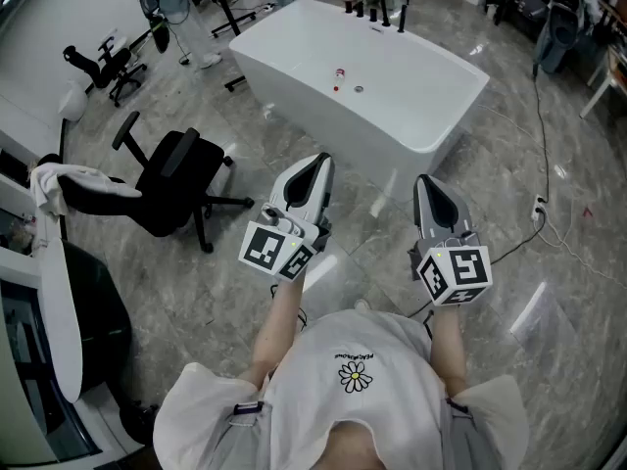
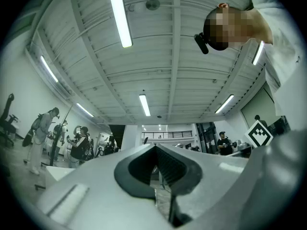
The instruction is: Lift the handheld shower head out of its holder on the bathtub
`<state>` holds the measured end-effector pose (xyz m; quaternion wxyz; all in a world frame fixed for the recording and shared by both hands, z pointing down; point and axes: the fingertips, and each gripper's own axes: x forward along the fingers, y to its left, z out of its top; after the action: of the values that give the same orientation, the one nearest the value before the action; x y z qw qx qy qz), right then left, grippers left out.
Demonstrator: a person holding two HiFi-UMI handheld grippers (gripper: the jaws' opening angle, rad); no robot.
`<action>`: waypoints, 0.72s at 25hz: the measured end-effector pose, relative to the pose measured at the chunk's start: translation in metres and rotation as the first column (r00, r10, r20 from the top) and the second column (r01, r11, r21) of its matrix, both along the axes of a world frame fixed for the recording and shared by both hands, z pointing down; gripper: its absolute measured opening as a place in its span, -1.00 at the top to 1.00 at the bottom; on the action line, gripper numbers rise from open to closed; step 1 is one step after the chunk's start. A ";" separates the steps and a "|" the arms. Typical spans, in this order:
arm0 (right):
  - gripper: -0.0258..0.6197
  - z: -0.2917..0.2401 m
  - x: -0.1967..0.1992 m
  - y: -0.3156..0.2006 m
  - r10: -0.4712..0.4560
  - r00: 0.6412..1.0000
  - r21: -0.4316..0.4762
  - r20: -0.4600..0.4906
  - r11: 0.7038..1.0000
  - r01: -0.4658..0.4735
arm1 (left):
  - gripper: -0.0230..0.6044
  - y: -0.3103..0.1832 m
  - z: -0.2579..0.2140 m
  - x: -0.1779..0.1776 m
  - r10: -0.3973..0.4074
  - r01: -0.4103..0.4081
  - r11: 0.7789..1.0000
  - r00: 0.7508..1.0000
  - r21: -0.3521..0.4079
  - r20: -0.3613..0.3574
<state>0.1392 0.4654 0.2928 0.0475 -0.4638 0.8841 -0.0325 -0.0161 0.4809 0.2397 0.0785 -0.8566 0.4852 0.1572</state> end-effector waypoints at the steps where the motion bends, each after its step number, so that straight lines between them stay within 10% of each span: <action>1: 0.85 0.000 0.000 -0.002 0.002 1.000 0.002 0.000 1.000 -0.002 | 0.93 -0.002 -0.001 0.000 0.000 0.000 1.000 1.000 0.002 0.000; 18: 0.84 0.020 0.005 -0.008 -0.056 0.998 -0.062 0.028 0.996 0.058 | 0.93 -0.014 0.022 0.006 -0.011 0.011 0.998 1.000 -0.068 0.012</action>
<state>0.1445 0.4575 0.3125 0.0438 -0.4392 0.8947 -0.0677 -0.0105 0.4666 0.2615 0.0528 -0.8570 0.4945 0.1350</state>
